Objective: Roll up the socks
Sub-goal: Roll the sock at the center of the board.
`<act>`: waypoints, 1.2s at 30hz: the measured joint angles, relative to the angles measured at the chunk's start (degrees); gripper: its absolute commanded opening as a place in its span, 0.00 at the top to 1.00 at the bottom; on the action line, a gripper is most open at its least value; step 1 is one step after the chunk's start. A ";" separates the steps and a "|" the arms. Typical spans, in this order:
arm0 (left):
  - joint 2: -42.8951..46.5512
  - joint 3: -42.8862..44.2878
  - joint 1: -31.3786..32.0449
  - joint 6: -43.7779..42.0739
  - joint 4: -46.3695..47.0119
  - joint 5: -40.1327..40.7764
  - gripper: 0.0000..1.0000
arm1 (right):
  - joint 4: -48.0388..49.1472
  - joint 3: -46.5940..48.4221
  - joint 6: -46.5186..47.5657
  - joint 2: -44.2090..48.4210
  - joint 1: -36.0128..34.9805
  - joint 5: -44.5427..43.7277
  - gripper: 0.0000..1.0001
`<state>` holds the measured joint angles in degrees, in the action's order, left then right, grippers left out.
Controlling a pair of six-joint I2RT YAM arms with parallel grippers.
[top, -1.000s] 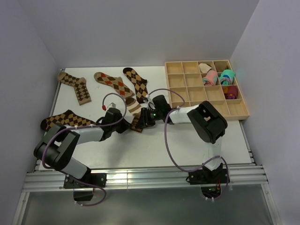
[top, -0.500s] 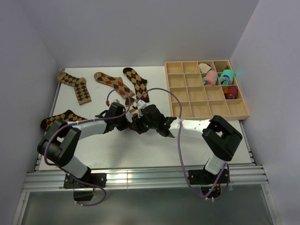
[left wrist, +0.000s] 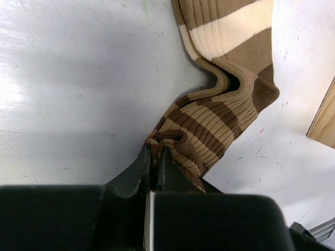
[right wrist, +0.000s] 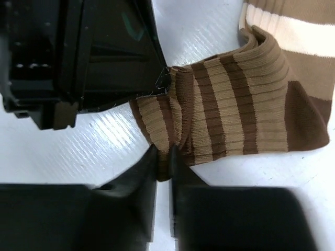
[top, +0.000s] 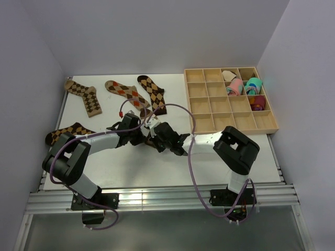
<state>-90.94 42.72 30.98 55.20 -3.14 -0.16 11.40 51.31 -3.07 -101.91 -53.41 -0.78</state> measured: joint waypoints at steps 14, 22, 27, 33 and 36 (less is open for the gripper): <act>11.04 -9.66 -0.04 3.43 1.57 2.36 0.31 | 1.55 0.00 -15.96 -1.27 8.85 19.56 1.00; 22.43 -19.12 -0.02 7.85 5.55 3.69 0.24 | 6.84 0.11 -31.32 -6.84 15.06 35.89 1.00; 23.54 -20.11 -0.02 8.76 7.28 3.69 0.24 | 9.29 0.11 -39.43 -9.49 15.52 41.40 1.00; 20.68 -20.11 -0.02 9.01 10.32 3.67 0.26 | 9.35 0.13 -43.82 -10.27 15.85 43.52 1.00; 18.23 -19.47 -0.02 9.16 11.37 3.65 0.30 | 9.20 0.39 -44.81 -10.84 16.00 43.98 1.00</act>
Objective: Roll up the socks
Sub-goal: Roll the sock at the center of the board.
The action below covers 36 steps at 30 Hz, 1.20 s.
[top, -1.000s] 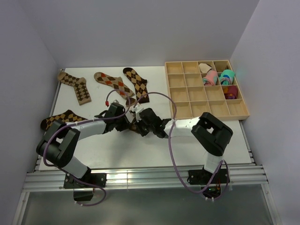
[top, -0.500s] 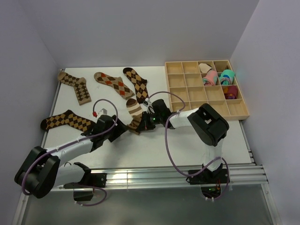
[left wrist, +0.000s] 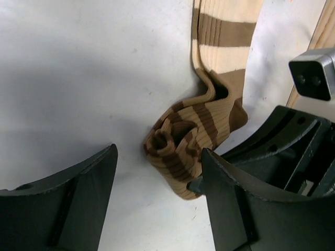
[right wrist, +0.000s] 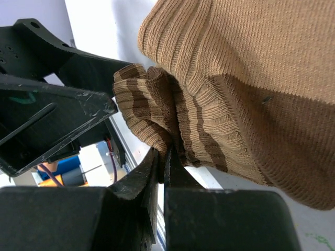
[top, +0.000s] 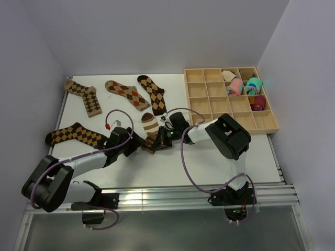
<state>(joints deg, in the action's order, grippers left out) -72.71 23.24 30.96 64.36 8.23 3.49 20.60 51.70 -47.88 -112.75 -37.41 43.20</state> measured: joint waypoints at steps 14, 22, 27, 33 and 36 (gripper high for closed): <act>-8.13 5.92 0.00 -0.13 -0.59 -0.50 0.50 | -3.15 1.46 1.79 -0.11 0.11 -0.68 1.00; -13.03 10.40 -0.02 -0.72 -4.09 -1.51 0.92 | -4.96 2.01 5.44 0.55 -0.52 -2.99 0.99; -13.73 12.44 0.11 -1.70 -7.06 -1.68 1.00 | -8.02 2.03 10.40 3.67 -2.67 -8.79 0.70; -14.36 15.10 0.35 -3.63 -12.00 -1.70 1.00 | -10.71 0.59 18.23 11.80 -5.42 -18.88 0.46; -14.67 16.06 0.42 -4.39 -13.70 -1.79 1.00 | -10.25 -0.87 22.84 17.66 -6.45 -23.08 0.44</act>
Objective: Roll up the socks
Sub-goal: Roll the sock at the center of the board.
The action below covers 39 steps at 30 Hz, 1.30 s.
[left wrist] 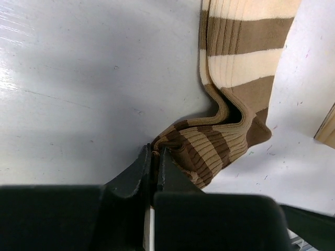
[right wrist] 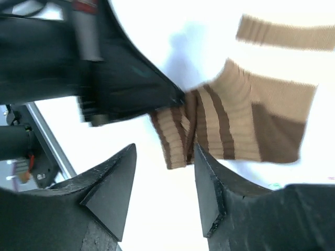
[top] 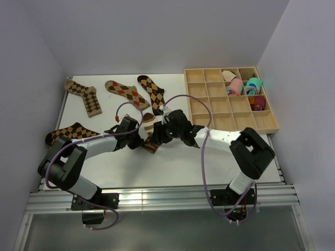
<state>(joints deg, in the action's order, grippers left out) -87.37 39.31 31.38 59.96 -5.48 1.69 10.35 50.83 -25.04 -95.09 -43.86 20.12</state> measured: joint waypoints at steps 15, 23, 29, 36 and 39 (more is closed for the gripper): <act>-1.16 2.45 0.00 -2.14 -3.56 -0.68 1.00 | 6.03 -3.02 18.25 2.82 -11.30 -12.70 0.49; -1.38 2.71 0.00 -2.29 -3.87 -0.79 1.00 | 5.95 -3.02 21.77 -1.25 -13.57 -16.37 0.54; -1.38 2.73 0.00 -2.34 -3.87 -0.81 1.00 | 5.88 -2.95 21.99 -3.34 -13.64 -17.66 0.53; -1.46 2.82 0.00 -2.36 -3.96 -0.85 1.00 | 5.86 -2.67 21.94 -4.13 -13.64 -17.77 0.53; -1.51 2.86 0.00 -2.36 -3.96 -1.03 1.00 | 5.66 -2.01 21.90 -5.27 -13.66 -18.16 0.53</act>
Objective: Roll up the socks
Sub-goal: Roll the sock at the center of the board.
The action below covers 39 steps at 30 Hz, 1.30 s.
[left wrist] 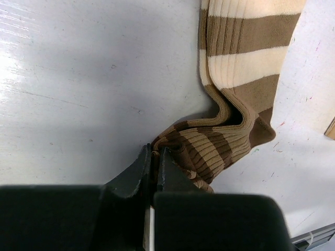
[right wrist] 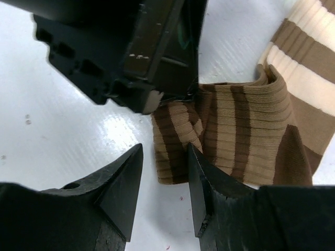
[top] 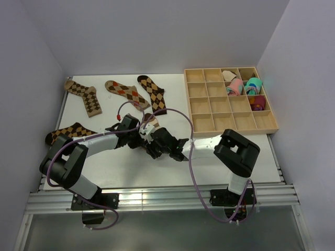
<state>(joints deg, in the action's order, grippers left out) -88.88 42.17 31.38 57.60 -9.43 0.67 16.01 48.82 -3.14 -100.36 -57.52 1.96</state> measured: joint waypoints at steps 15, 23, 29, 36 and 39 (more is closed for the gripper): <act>0.48 0.17 -0.02 0.31 -0.66 0.31 0.87 | -1.42 1.86 -5.16 -2.49 -0.61 -5.92 1.00; 6.25 -3.74 -0.66 2.54 -1.68 0.92 0.34 | -0.72 1.09 -7.45 -1.99 -0.07 -3.65 1.00; 7.82 -3.91 -2.03 0.39 0.13 -1.46 0.34 | 0.55 0.44 -6.80 -1.92 0.20 -2.67 1.00; 5.11 -2.19 -4.02 -3.98 3.50 -6.67 0.37 | 1.68 -0.63 -5.70 -1.38 0.28 -1.25 1.00; 1.18 0.39 -4.20 -5.51 4.74 -8.61 0.40 | 2.14 -1.07 -5.20 -1.18 0.28 -0.70 1.00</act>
<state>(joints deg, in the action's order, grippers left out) -87.70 42.57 27.18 52.10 -4.69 -7.94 18.15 47.75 -8.34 -101.54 -57.23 1.26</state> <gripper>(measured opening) 0.620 0.045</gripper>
